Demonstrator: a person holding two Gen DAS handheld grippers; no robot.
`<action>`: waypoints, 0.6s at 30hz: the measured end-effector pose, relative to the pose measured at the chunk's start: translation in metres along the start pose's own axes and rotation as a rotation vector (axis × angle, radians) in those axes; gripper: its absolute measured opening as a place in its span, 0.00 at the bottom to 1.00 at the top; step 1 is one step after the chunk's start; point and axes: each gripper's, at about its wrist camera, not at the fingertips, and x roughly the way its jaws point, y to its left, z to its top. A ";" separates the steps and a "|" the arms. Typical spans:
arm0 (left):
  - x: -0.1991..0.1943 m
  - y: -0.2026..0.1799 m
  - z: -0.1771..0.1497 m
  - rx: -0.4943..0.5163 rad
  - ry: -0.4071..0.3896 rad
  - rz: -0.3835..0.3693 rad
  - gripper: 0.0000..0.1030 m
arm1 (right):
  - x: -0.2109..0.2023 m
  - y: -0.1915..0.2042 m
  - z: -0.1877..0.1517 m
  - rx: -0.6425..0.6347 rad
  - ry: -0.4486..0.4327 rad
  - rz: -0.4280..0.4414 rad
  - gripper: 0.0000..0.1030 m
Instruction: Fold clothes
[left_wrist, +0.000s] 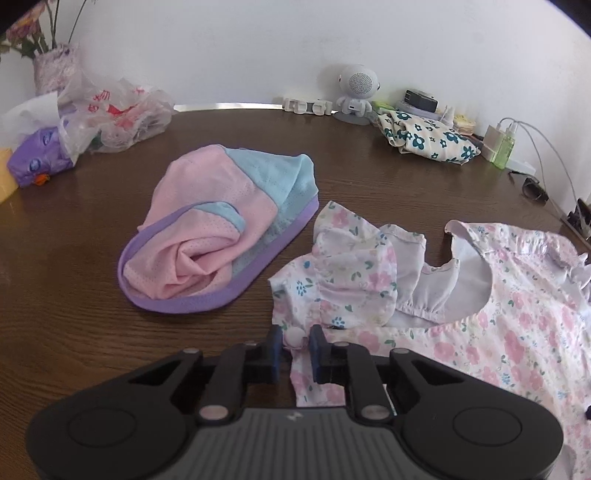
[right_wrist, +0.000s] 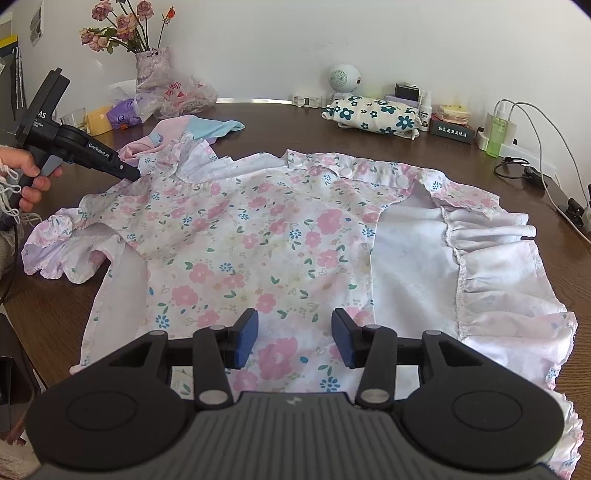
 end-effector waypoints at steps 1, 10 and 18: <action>0.000 -0.001 0.000 0.012 -0.005 0.023 0.13 | 0.000 0.000 0.000 0.001 -0.001 0.000 0.43; -0.039 0.011 -0.019 -0.080 -0.007 -0.072 0.40 | 0.001 -0.008 -0.002 0.001 -0.015 0.002 0.43; -0.061 0.016 -0.052 -0.166 0.113 -0.132 0.42 | 0.000 -0.004 -0.003 -0.008 -0.021 0.003 0.47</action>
